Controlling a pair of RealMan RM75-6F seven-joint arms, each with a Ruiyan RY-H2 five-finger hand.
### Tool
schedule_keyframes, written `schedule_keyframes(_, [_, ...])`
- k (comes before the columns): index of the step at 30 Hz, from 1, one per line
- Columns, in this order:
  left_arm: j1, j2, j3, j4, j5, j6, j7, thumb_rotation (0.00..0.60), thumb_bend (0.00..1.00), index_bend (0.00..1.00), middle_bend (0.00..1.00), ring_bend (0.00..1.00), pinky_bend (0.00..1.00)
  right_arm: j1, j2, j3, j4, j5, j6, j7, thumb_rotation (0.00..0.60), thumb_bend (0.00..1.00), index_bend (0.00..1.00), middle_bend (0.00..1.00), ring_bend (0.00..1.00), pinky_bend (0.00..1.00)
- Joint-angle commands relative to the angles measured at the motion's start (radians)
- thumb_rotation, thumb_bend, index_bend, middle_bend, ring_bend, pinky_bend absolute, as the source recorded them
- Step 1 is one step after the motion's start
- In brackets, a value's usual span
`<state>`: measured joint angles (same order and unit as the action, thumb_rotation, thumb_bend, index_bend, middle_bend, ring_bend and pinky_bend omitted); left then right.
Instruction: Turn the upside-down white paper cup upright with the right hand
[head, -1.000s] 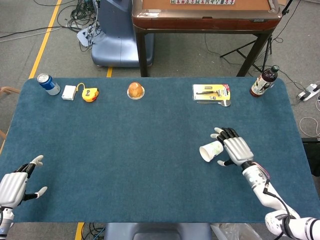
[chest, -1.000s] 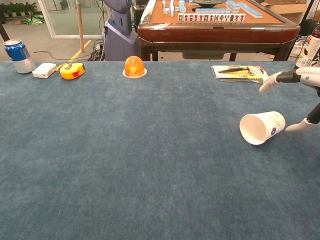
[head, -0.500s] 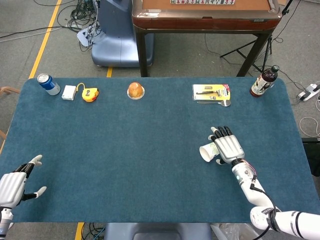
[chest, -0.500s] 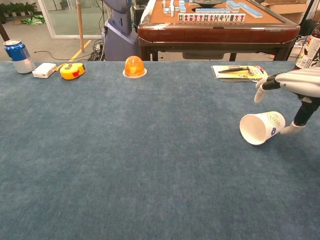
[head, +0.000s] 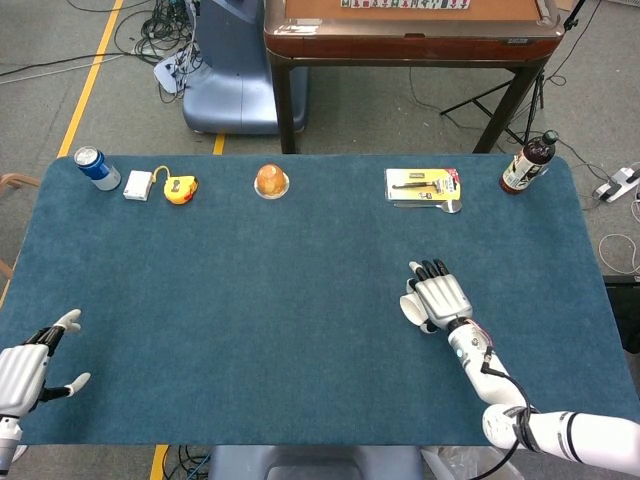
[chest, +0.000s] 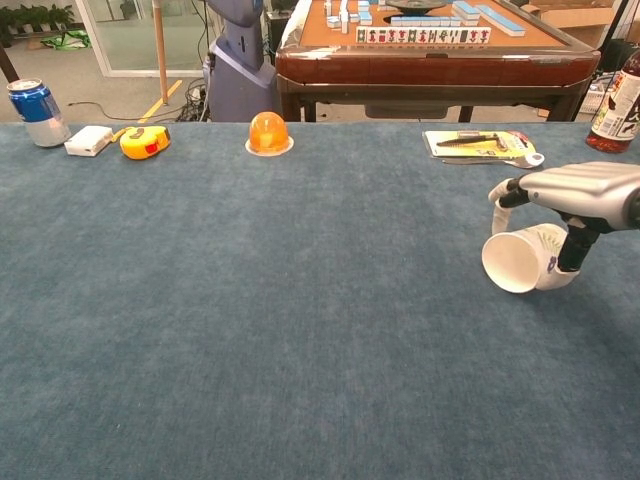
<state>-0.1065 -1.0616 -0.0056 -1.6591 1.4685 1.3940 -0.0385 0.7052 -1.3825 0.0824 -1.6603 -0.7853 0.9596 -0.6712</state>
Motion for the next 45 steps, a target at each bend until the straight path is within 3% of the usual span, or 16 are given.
schedule_keyframes(1, [0.0, 0.001, 0.0, 0.0, 0.0, 0.0, -0.001, 0.6, 0.15, 0.13, 0.29, 0.27, 0.44, 0.0, -0.008, -0.005, 0.01, -0.007, 0.01, 0.005, 0.6, 0.09, 0.39, 0.07, 0.0, 0.0])
schedule_keyframes(10, [0.0, 0.001, 0.0, -0.001, -0.001, -0.003, 0.0, 0.6, 0.15, 0.13, 0.29, 0.27, 0.44, -0.016, -0.02, -0.008, 0.031, -0.056, 0.037, 0.062, 0.6, 0.12, 0.47, 0.1, 0.0, 0.0])
schedule_keyframes(15, [0.0, 0.001, 0.0, 0.0, -0.002, -0.004, 0.0, 0.6, 0.15, 0.13, 0.29, 0.27, 0.44, -0.037, 0.01, 0.016, -0.005, -0.097, 0.043, 0.16, 0.6, 0.12, 0.48, 0.1, 0.0, 0.0])
schedule_keyframes(21, [0.0, 0.001, 0.001, -0.001, -0.001, -0.004, 0.002, 0.6, 0.15, 0.13, 0.29, 0.27, 0.44, -0.095, 0.072, 0.073, -0.059, -0.175, 0.013, 0.44, 0.6, 0.12, 0.48, 0.1, 0.0, 0.0])
schedule_keyframes(29, [-0.003, -0.003, 0.001, 0.002, -0.006, -0.012, 0.01, 0.6, 0.15, 0.13, 0.29, 0.27, 0.44, -0.184, 0.096, 0.111, -0.025, -0.295, -0.082, 0.915, 0.6, 0.12, 0.48, 0.11, 0.0, 0.0])
schedule_keyframes(38, [-0.003, -0.003, 0.001, 0.003, -0.009, -0.016, 0.008, 0.6, 0.15, 0.13, 0.29, 0.27, 0.44, -0.231, 0.078, 0.088, 0.094, -0.473, -0.195, 1.346, 0.6, 0.12, 0.48, 0.13, 0.0, 0.0])
schedule_keyframes(45, [-0.003, -0.002, 0.001, 0.003, -0.007, -0.014, 0.007, 0.6, 0.15, 0.13, 0.29, 0.27, 0.44, -0.231, 0.055, 0.047, 0.188, -0.604, -0.196, 1.487, 0.6, 0.12, 0.48, 0.13, 0.0, 0.0])
